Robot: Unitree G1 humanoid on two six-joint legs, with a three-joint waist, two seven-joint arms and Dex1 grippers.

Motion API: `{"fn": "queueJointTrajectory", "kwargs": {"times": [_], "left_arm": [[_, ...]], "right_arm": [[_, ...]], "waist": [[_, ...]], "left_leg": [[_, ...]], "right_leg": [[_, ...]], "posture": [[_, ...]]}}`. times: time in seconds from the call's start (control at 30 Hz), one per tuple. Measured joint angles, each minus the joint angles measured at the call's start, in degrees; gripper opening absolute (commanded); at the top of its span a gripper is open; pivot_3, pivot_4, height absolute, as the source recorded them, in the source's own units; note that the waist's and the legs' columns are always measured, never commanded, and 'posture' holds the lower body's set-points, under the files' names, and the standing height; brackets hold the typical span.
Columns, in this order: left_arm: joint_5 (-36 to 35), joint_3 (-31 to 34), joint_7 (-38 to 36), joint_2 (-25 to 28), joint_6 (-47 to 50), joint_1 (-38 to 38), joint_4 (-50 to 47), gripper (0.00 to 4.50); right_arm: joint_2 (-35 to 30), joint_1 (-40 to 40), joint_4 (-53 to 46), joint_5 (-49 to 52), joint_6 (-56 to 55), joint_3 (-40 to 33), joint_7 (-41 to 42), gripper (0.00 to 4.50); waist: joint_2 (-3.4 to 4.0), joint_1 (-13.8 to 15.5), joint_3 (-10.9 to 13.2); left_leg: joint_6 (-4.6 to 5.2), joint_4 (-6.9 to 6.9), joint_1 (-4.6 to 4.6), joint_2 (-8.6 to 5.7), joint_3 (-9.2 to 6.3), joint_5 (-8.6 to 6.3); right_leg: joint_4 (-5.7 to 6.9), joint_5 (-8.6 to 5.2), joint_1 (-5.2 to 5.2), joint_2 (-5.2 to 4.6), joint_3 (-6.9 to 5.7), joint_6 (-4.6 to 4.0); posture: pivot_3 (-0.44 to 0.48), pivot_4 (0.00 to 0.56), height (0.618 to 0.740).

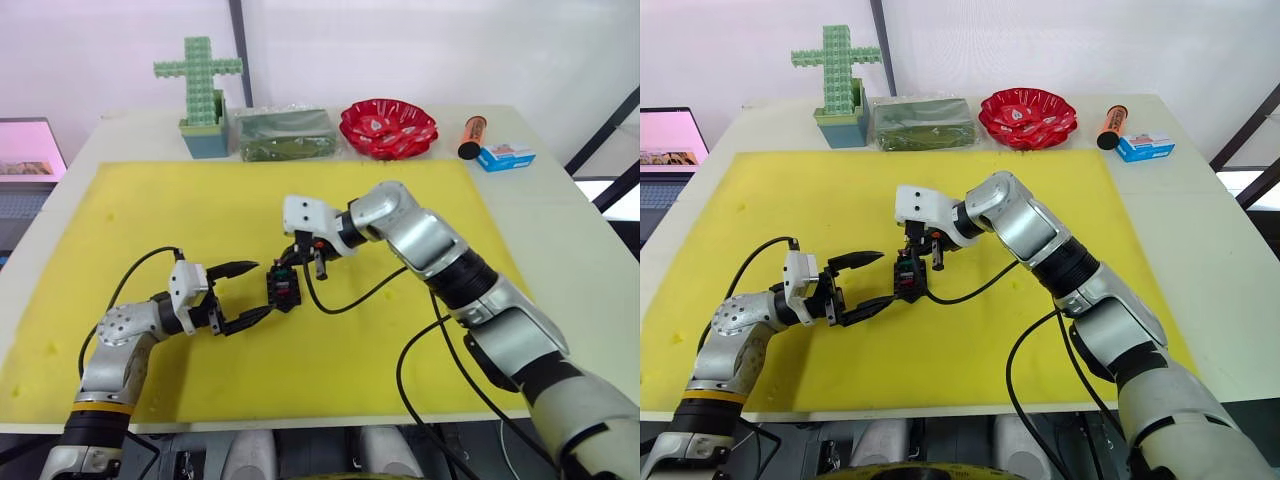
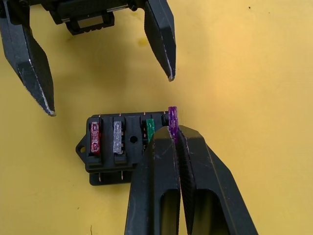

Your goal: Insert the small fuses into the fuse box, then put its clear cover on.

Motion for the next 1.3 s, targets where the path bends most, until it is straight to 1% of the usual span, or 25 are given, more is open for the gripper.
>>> {"fn": "queueJointTrajectory", "kwargs": {"times": [1.3], "left_arm": [[0.2,0.01,2.26,0.03,-0.38,0.45,-0.97,4.5]], "right_arm": [[1.22,0.92,3.84,-5.04,-5.57,0.05,2.03,0.01]], "waist": [[0.0,0.02,0.0]], "left_leg": [[0.0,0.0,0.01,0.0,0.0,0.0]], "right_leg": [[0.0,0.0,0.01,0.0,0.0,0.0]], "posture": [[0.0,0.15,0.74]]}}
